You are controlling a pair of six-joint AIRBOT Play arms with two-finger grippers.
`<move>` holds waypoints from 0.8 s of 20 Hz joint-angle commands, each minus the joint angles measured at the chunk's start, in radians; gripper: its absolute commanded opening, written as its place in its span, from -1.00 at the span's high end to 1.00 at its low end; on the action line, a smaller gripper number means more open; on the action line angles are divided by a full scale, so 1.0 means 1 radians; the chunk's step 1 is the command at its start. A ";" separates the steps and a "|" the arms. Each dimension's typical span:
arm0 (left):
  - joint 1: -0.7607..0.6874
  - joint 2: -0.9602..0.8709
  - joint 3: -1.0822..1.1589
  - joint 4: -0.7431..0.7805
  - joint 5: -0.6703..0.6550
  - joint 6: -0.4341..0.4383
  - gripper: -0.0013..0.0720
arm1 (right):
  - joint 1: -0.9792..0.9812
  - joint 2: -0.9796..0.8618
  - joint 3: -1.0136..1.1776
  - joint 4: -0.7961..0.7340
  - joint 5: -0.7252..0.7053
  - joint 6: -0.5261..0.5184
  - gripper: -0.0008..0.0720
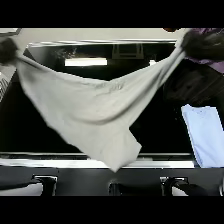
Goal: Fold the clothes and pants, and hang the long-sleeved shirts on hangers.
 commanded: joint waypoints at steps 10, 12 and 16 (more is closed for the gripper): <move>0.039 -0.355 -0.007 -0.412 0.008 0.051 0.12 | 0.001 -0.365 0.001 0.082 0.029 0.025 0.90; 0.103 -0.272 -0.007 -0.412 -0.076 0.072 -0.15 | 0.001 -0.354 0.001 0.081 0.051 0.024 0.90; 0.254 -0.078 -0.014 -0.361 -0.274 0.093 -0.17 | 0.001 -0.328 0.001 0.053 0.095 0.018 0.90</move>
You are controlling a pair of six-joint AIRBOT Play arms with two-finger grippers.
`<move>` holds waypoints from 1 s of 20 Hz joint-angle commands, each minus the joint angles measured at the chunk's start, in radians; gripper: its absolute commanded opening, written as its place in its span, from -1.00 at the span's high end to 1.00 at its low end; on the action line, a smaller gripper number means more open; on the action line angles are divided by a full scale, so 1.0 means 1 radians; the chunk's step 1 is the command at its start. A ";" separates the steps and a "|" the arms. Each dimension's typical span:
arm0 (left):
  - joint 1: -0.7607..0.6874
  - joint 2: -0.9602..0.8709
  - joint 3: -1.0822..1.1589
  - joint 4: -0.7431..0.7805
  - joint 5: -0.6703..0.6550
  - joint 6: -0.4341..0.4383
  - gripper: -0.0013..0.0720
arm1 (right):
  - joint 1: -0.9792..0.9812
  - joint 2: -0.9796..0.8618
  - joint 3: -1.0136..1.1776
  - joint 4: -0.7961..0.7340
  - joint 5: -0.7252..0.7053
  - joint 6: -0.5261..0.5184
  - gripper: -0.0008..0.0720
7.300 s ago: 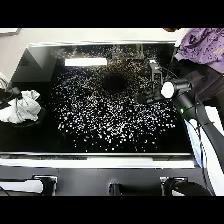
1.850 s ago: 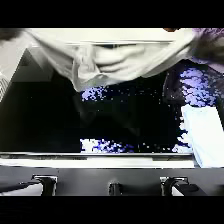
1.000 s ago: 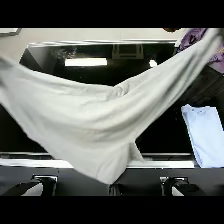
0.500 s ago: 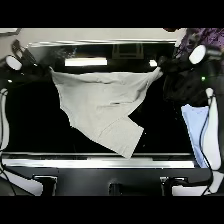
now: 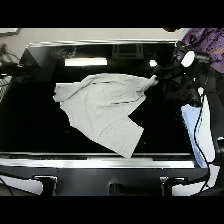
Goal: Fold the clothes and pants, and hang the long-sleeved shirts on hangers.
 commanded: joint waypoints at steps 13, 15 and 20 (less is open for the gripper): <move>-0.163 0.663 -1.263 -0.379 0.088 0.069 -0.72 | 0.001 0.024 0.000 -0.055 0.140 -0.004 0.90; -0.282 0.663 -1.335 -0.409 0.159 0.060 -0.72 | 0.001 0.025 0.000 -0.055 0.149 -0.004 0.90; -0.506 0.623 -1.354 -0.413 0.351 -0.038 -0.72 | 0.001 0.024 0.000 -0.055 0.157 -0.004 0.90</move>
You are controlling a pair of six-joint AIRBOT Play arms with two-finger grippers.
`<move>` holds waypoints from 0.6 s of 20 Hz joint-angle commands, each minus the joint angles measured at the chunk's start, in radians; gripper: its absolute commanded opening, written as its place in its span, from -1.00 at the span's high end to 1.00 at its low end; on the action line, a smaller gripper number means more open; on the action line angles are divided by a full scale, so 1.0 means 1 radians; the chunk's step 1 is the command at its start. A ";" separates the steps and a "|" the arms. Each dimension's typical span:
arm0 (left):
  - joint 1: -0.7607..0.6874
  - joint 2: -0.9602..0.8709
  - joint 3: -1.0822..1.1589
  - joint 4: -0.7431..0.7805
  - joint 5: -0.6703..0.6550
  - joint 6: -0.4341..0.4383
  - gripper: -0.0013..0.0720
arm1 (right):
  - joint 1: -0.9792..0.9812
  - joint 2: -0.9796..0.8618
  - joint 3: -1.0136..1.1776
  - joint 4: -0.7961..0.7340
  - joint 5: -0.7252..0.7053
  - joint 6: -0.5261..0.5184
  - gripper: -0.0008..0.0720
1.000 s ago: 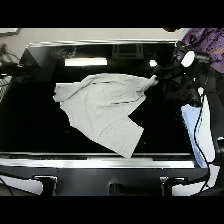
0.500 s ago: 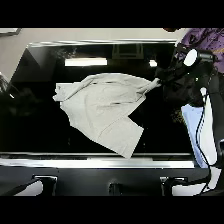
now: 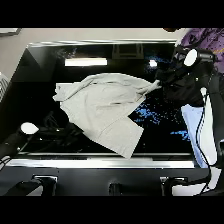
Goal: Fold the clothes and pants, and hang the long-sleeved shirts on hangers.
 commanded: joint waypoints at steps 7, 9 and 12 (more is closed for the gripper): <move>-0.230 -0.124 -0.039 -0.138 0.246 -0.019 -0.72 | 0.001 0.001 0.000 -0.001 0.033 0.000 0.90; -0.250 -0.149 -0.037 -0.158 0.262 -0.019 -0.72 | 0.001 0.001 0.000 -0.001 0.035 0.000 0.90; -0.281 -0.211 -0.016 -0.158 0.264 -0.009 -0.72 | 0.001 0.001 0.000 0.000 0.039 0.000 0.90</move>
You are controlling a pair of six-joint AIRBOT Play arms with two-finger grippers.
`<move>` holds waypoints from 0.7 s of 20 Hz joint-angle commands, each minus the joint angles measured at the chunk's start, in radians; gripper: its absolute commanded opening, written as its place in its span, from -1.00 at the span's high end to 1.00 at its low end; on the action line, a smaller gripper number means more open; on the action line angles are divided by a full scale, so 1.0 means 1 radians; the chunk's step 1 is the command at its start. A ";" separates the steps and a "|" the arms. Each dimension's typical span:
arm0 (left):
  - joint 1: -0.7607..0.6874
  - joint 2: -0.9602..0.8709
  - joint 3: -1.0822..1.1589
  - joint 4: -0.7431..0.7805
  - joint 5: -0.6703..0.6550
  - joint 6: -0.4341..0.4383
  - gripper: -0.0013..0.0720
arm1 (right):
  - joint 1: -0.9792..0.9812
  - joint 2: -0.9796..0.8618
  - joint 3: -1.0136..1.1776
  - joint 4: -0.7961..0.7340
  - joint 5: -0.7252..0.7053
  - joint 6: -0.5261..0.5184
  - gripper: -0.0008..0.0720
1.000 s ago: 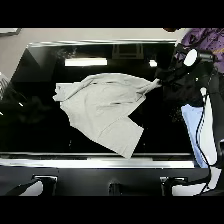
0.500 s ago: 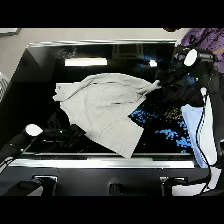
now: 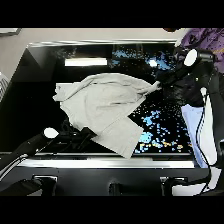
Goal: Fold the clothes and pants, and hang the long-sleeved shirts on hangers.
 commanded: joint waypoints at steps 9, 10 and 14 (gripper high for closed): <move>-0.008 -0.135 0.185 -0.005 -0.008 0.148 0.92 | 0.001 0.018 0.000 -0.001 0.037 -0.001 0.90; 0.035 -0.114 0.229 0.006 -0.053 0.197 0.92 | 0.001 0.031 0.000 -0.001 0.024 -0.011 0.90; 0.269 0.011 0.526 0.270 -0.232 0.163 0.92 | 0.001 0.144 0.001 -0.005 -0.099 -0.084 0.90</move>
